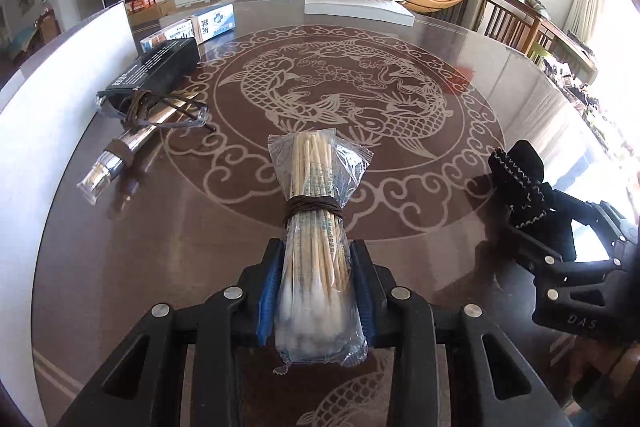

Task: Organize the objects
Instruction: 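Grasp the bagged cotton swab bundle with the left gripper while the right holds the black item, then carry both items over the bin and open both grippers to drop them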

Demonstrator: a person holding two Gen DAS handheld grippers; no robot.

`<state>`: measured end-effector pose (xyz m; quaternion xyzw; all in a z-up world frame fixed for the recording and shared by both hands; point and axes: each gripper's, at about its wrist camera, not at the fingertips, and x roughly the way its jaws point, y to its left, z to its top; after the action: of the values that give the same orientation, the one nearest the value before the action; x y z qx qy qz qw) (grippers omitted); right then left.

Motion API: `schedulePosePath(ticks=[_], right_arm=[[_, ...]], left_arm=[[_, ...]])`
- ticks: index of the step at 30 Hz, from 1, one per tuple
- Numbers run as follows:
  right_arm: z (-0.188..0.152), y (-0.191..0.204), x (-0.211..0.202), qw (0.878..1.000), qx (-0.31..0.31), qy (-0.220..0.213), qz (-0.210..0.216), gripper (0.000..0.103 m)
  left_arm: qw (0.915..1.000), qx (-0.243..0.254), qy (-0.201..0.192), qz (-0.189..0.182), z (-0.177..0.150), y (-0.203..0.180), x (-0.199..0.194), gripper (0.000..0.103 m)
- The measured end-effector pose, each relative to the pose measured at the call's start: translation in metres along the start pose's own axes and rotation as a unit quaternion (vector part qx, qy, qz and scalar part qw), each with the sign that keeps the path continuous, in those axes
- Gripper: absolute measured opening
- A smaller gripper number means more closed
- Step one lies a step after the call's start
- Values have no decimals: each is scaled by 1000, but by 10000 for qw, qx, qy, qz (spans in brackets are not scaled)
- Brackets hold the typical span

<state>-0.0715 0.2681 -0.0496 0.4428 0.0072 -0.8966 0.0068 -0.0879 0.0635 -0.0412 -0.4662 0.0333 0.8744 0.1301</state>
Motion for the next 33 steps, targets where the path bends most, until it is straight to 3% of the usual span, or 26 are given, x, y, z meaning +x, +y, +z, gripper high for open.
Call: schedulePosePath(ticks=[15, 20, 21, 22, 23, 25, 29, 31, 33], right_arm=[[1, 1, 5, 9998, -67, 165, 42, 98], [8, -3, 6, 9984, -43, 523, 204, 97], [9, -6, 4, 9982, 34, 516, 301, 94], [11, -8, 1, 9982, 81, 485, 352, 78], [13, -10, 0, 9981, 79, 486, 368, 55], [17, -13, -2, 9971, 167, 560, 482, 36], [29, -11, -23, 9957, 326, 329, 802, 36], [42, 1, -39, 9948, 268, 138, 973, 36], [59, 21, -56, 9919, 198, -67, 1250, 36]], left_arm=[[9999, 40, -41, 155, -14, 7, -9, 33], [9998, 78, -57, 151, -14, 6, -9, 33], [9999, 17, -76, 78, -14, 9, -9, 33], [9999, -83, -101, -34, -14, 13, -11, 33], [9996, -206, -126, -151, -15, 18, -12, 33], [9983, -425, -226, -328, -16, 27, -20, 32], [9938, -776, -508, -610, -13, 45, -49, 30], [9899, -972, -719, -745, -8, 58, -70, 19], [9840, -1196, -1004, -864, -1, 76, -98, 19]])
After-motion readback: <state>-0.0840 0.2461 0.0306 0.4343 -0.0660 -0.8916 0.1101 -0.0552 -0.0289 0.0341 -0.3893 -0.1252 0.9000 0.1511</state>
